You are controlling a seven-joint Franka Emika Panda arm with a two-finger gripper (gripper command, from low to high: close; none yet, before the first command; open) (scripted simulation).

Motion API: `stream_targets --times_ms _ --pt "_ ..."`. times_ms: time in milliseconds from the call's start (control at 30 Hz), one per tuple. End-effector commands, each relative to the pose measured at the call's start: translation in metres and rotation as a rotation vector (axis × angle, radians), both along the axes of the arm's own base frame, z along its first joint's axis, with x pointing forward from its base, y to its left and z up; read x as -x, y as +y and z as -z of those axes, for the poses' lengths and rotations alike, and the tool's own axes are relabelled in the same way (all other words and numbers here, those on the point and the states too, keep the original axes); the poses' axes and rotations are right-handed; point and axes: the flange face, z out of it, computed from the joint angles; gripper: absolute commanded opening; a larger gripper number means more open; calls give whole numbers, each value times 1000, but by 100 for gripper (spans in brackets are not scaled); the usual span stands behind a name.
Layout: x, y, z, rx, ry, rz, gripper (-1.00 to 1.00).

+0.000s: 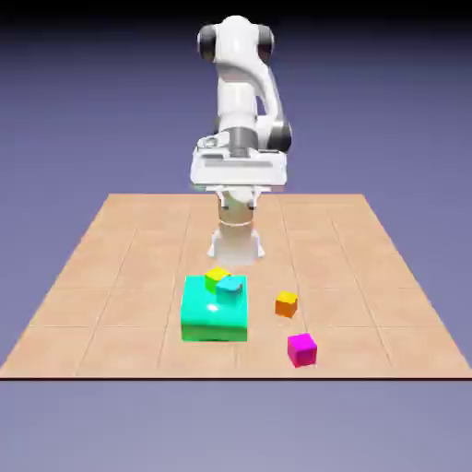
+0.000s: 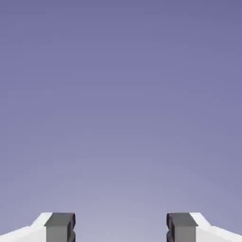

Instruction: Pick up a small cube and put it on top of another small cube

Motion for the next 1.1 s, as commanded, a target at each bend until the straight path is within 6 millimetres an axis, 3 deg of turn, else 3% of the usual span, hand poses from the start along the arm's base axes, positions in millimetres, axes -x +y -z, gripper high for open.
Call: stream_targets --times_ms 0,267,533,900,967,1067 --pt "-6 5 6 37 27 -47 0" --pt "-49 48 64 309 227 -453 0" --pt "-77 95 136 534 404 -903 0" --pt "-86 158 251 752 603 -1582 0" --pt "-86 160 255 756 607 -1600 0" --pt "-88 157 296 757 607 -1599 0"
